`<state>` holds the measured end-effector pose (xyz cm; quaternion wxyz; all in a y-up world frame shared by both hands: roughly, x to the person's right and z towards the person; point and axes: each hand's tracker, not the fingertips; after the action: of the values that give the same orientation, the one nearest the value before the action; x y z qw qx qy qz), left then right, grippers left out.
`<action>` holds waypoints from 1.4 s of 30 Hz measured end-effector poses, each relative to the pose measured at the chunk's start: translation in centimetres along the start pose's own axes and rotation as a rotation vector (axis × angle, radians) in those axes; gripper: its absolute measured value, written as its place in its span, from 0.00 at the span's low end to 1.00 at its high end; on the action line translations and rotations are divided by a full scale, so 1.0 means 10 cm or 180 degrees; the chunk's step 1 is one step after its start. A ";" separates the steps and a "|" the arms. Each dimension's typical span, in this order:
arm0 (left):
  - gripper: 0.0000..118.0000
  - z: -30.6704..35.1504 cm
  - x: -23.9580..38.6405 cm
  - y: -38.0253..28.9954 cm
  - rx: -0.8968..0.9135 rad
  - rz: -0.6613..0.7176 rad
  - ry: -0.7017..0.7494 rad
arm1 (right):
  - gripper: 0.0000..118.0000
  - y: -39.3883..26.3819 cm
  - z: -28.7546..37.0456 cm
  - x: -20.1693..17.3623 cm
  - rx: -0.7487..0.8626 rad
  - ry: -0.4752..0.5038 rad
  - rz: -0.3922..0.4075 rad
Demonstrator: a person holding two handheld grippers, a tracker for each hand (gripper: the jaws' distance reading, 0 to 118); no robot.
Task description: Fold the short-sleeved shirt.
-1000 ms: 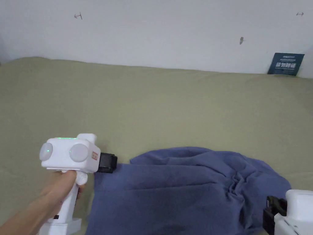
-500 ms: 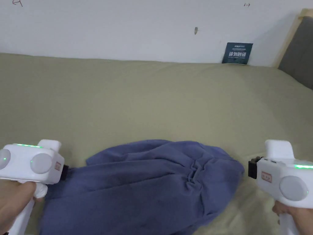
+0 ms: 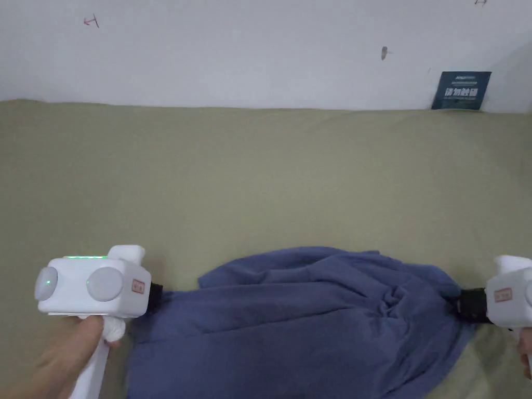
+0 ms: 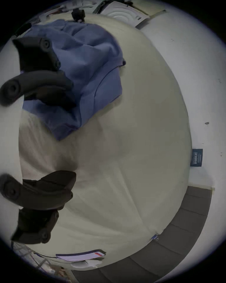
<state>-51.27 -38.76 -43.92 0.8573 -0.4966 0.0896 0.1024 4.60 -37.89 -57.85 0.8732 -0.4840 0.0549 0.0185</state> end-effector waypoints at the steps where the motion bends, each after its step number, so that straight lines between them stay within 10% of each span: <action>1: 0.08 -0.02 -0.14 0.08 0.0023 0.0020 -0.0007 | 0.03 0.00 0.10 0.00 0.0075 0.0121 -0.0013; 24: 0.07 3.87 -0.15 0.57 0.1791 -0.0110 0.0870 | 0.03 0.93 3.36 -0.19 0.1856 0.0155 0.0296; 42: 0.07 3.39 0.18 2.33 0.2319 0.0097 0.1388 | 0.03 2.74 2.93 -0.72 0.2289 -0.0325 0.0277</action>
<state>-53.90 2.16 -47.16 0.9361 -0.1699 0.3065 -0.0307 -2.60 1.65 -64.78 0.9875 -0.1417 0.0348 0.0593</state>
